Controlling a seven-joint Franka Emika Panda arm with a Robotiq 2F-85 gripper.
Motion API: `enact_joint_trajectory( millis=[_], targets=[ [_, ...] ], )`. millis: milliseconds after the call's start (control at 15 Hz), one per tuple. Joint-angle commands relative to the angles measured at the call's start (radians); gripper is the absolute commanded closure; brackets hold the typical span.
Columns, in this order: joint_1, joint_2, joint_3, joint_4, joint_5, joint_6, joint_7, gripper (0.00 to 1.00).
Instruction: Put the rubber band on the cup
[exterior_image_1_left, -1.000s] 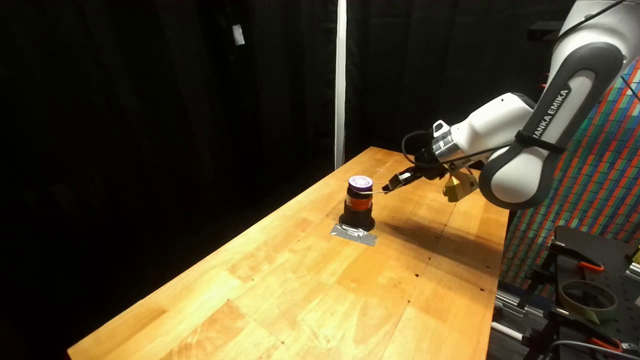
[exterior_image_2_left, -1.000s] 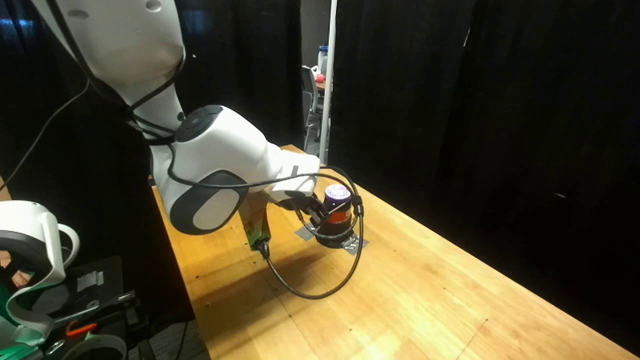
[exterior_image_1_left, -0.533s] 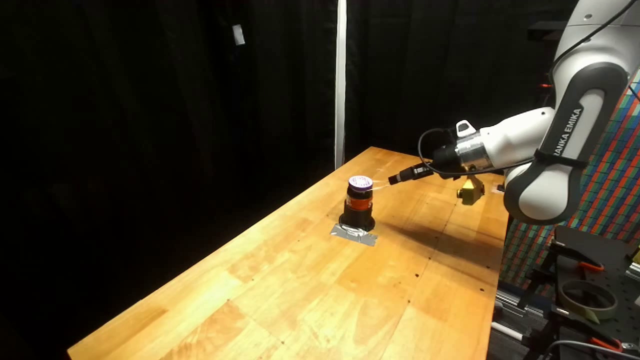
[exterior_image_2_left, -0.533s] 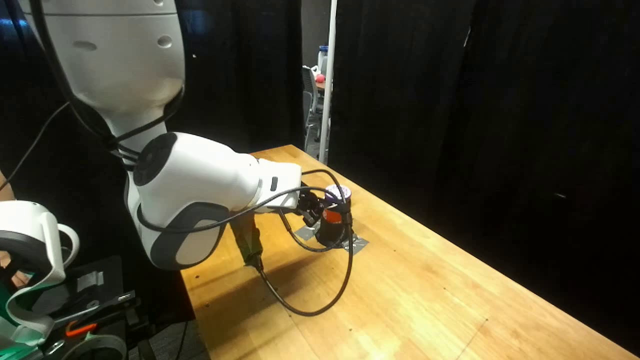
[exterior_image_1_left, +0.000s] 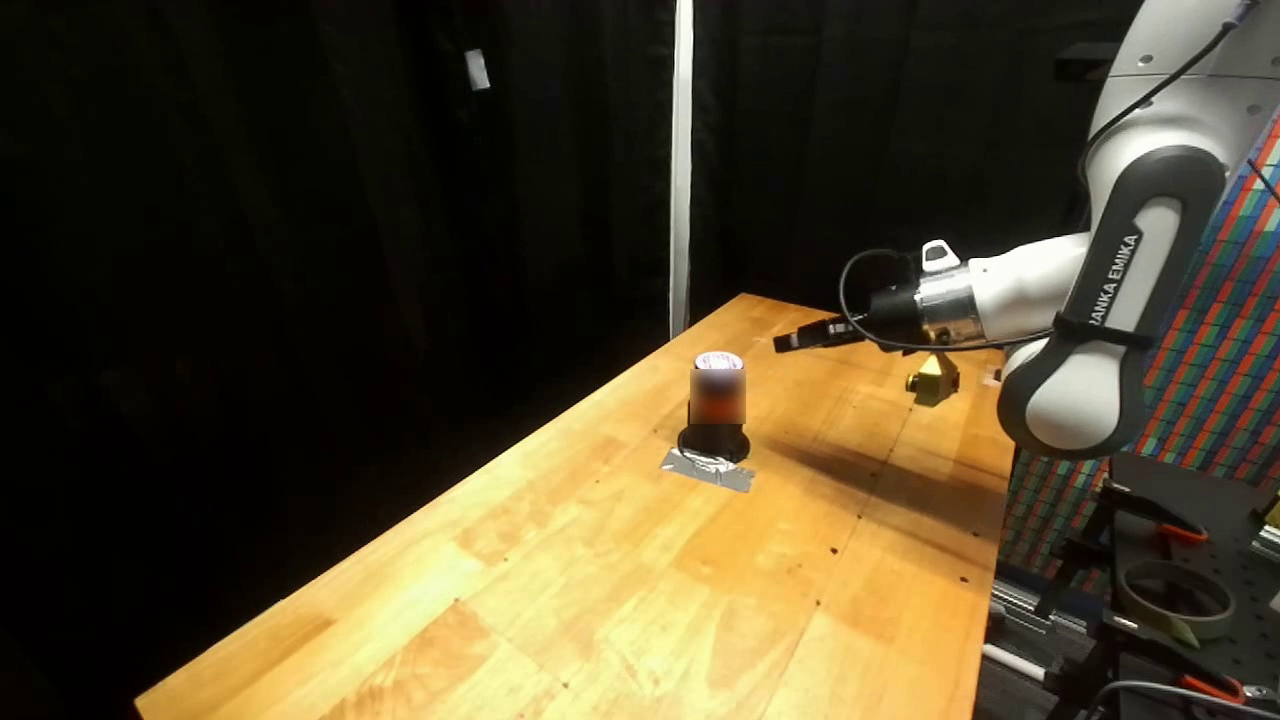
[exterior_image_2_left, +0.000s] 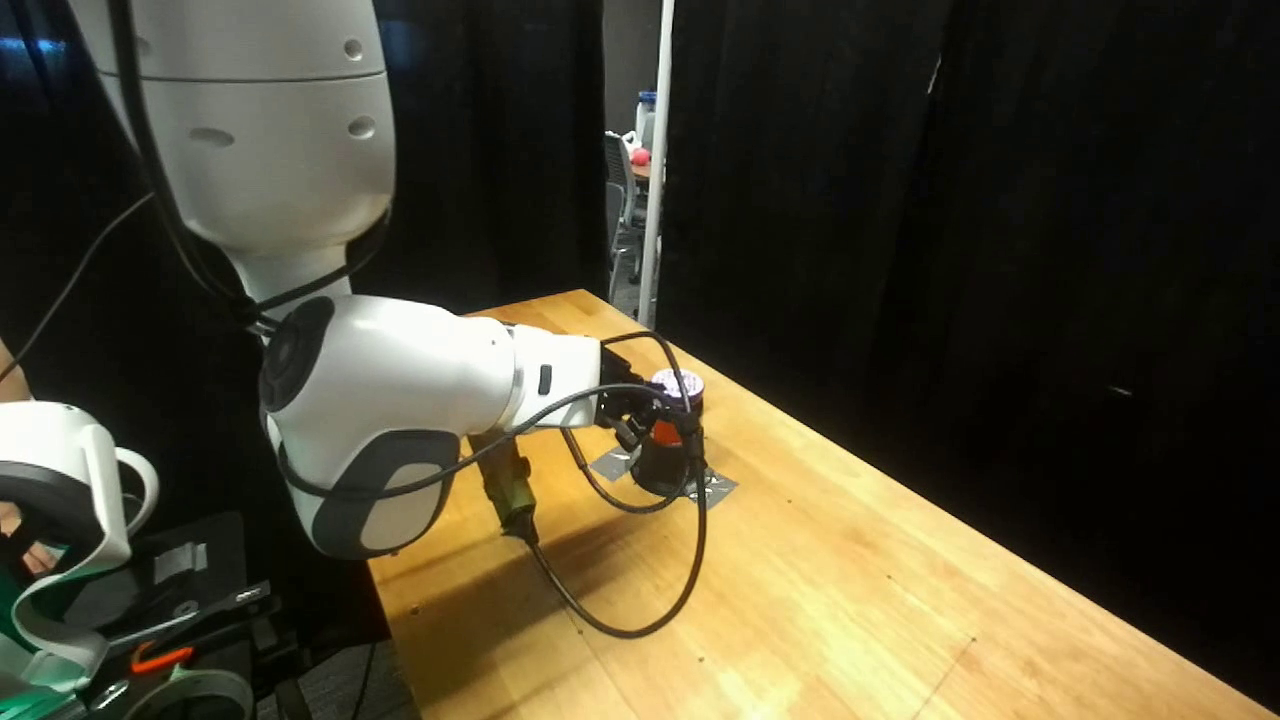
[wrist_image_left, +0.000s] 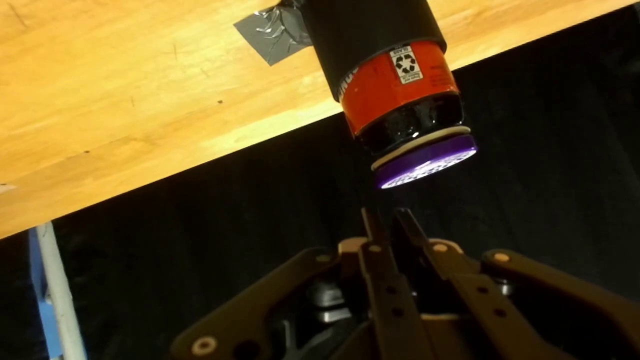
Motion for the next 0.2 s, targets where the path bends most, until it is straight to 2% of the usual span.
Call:
enact_joint_trajectory(
  millis=[0, 133],
  targets=[
    [0.002, 0.001, -0.003, -0.004, -0.018, -0.004, 0.017, 0.82],
    [-0.010, 0.008, 0.000, -0.010, -0.051, -0.005, 0.040, 0.66]
  ],
)
